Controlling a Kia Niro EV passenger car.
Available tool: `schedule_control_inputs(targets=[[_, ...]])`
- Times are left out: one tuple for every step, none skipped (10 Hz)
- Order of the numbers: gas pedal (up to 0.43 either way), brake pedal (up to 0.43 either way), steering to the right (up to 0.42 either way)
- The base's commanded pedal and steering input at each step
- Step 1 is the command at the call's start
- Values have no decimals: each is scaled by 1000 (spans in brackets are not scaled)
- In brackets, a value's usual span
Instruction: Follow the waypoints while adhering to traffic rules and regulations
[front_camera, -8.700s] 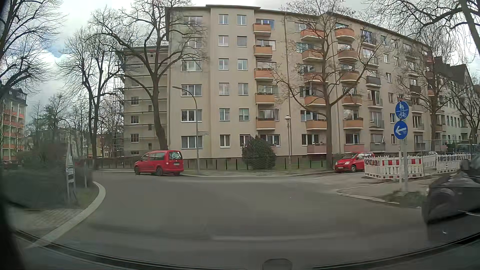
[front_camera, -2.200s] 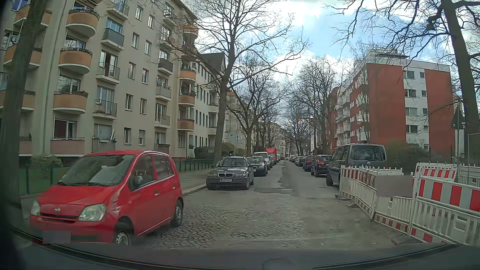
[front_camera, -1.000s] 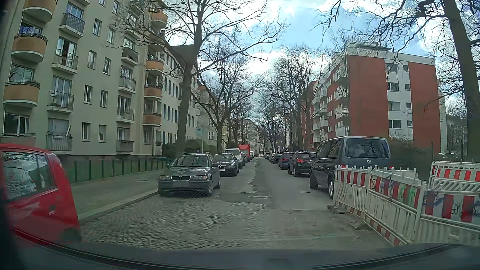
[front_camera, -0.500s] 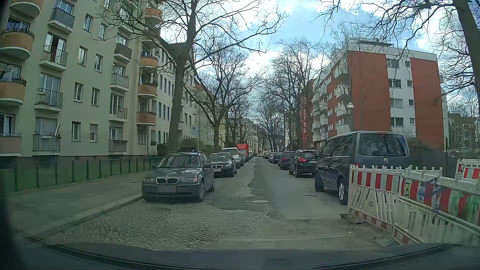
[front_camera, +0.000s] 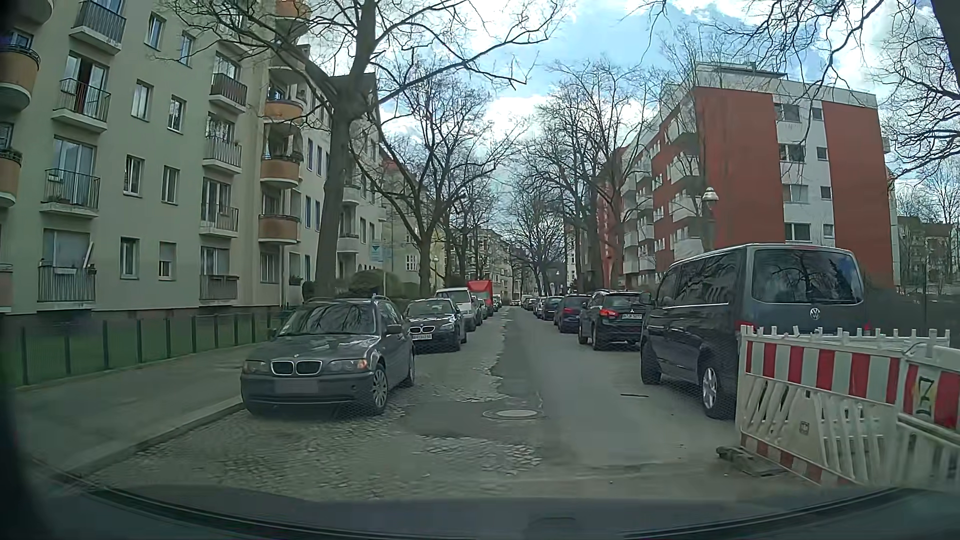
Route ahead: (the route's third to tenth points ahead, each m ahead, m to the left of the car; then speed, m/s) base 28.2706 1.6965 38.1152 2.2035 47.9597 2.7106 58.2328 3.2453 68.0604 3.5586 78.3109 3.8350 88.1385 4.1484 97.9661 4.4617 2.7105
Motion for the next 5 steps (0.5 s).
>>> schedule_control_inputs(targets=[[0,30,6],[0,30,15],[0,30,24],[0,30,19],[0,30,2]])
